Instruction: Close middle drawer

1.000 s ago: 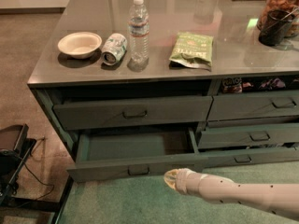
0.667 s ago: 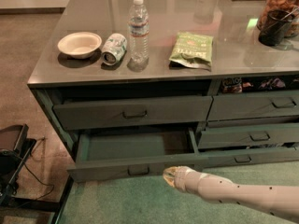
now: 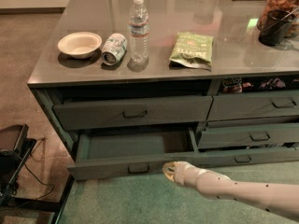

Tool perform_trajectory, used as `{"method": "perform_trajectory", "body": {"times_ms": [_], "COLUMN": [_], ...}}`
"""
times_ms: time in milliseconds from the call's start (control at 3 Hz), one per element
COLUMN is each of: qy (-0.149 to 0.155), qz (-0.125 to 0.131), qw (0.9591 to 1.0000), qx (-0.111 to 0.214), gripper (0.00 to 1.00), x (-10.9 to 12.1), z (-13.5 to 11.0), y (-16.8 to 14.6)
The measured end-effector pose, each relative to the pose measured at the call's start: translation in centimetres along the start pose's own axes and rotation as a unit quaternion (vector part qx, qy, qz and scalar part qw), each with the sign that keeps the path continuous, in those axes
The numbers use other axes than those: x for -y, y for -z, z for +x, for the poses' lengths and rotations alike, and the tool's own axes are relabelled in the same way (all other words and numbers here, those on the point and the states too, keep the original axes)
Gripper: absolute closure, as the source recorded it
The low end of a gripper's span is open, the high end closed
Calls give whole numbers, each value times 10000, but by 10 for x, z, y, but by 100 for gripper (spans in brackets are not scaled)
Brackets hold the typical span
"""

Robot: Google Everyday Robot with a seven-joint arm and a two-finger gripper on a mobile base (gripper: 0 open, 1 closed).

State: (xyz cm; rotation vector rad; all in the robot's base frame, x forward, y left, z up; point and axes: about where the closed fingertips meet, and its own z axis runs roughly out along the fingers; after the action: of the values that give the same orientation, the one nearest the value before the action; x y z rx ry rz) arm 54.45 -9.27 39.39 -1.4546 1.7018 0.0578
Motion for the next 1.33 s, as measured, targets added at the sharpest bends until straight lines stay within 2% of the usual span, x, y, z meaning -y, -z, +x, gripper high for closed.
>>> {"method": "perform_trajectory", "body": {"times_ms": [667, 1333], "qy": [16, 105], "qz": [65, -154], "qw": [10000, 9997], "qx": [-38, -184], "gripper": [100, 100], "x": [27, 54], "z": [6, 9], "y": [-20, -55]}}
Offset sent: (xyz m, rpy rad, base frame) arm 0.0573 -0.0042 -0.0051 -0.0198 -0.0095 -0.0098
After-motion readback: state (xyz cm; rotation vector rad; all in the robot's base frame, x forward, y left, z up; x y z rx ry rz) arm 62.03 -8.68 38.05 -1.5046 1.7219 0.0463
